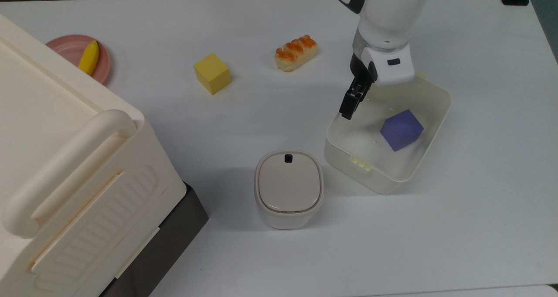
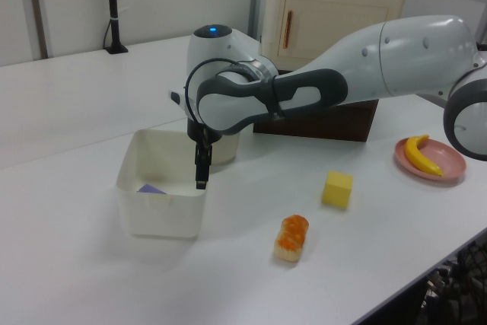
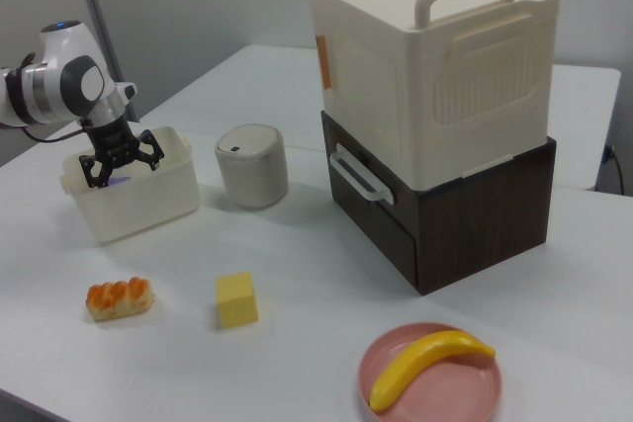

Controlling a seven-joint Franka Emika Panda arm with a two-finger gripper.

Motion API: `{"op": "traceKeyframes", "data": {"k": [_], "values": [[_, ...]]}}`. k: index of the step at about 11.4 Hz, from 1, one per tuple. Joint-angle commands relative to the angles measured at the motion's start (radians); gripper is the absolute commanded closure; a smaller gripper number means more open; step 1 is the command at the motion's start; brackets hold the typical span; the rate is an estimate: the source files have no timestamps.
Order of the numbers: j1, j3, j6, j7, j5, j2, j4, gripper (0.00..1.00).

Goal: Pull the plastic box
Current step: 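Move the gripper over the clear plastic box and lower it to the rim, then hook the gripper on the box rim and pull the box toward the bread roll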

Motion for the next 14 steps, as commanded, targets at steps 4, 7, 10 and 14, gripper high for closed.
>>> {"op": "traceKeyframes", "data": {"k": [4,7,10,14], "values": [[-0.004,-0.006,0.010,-0.053,-0.017,-0.083,-0.105,0.00],[-0.010,-0.018,0.010,-0.090,-0.017,-0.117,-0.157,0.00],[-0.015,-0.061,0.007,-0.138,-0.020,-0.158,-0.207,0.00],[-0.019,-0.130,0.005,-0.250,-0.022,-0.239,-0.290,0.00]]}}
